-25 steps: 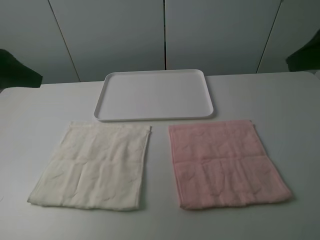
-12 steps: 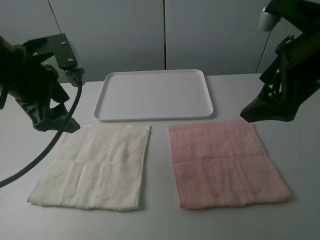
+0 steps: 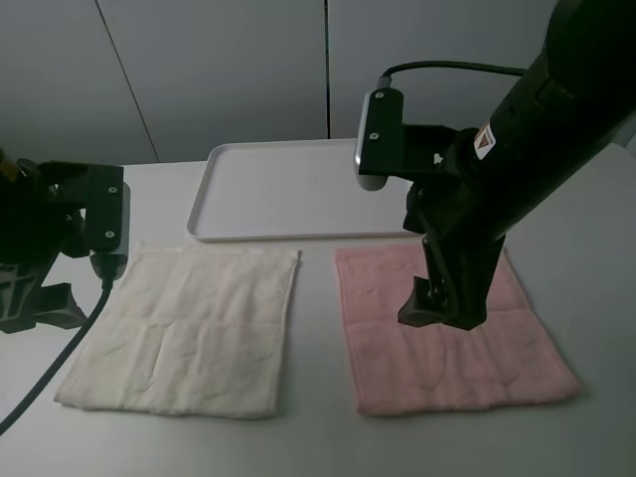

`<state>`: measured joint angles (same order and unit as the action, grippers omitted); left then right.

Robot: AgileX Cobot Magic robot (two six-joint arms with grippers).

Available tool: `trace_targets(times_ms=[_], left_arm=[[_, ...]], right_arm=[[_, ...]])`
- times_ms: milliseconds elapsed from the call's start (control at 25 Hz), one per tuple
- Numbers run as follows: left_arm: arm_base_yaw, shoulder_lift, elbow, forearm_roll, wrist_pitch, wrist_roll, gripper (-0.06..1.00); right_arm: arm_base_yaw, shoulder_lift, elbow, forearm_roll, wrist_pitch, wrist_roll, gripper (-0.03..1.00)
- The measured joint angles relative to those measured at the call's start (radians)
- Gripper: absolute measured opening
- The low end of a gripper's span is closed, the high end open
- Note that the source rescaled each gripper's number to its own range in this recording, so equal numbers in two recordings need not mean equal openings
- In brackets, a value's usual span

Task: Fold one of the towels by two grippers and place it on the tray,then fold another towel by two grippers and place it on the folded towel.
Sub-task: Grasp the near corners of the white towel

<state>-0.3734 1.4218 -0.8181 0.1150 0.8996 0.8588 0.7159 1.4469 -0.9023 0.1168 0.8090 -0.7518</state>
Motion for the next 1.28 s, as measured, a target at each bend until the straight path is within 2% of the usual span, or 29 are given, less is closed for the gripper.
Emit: trace_targets(times_ms=[120,360,840,1280], left_arm=[[0.0,0.0,0.093,0.009,-0.082,0.042,1.0],[0.0,0.053,0.227,0.028,-0.219,0.079,1.0],[0.0,0.259,0.247,0.13,-0.26,0.064,1.0],[0.0,0.335,0.246,0.166,-0.261,0.06,1.0]], right_arm=[[0.075,0.033,-0.001,-0.002,-0.031,0.012,1.0],[0.203,0.138,-0.022,-0.084,-0.062,0.106,1.0],[0.328,0.282,-0.064,-0.106,-0.069,0.138,1.0],[0.345,0.308,-0.064,-0.08,-0.093,0.14,1.0]])
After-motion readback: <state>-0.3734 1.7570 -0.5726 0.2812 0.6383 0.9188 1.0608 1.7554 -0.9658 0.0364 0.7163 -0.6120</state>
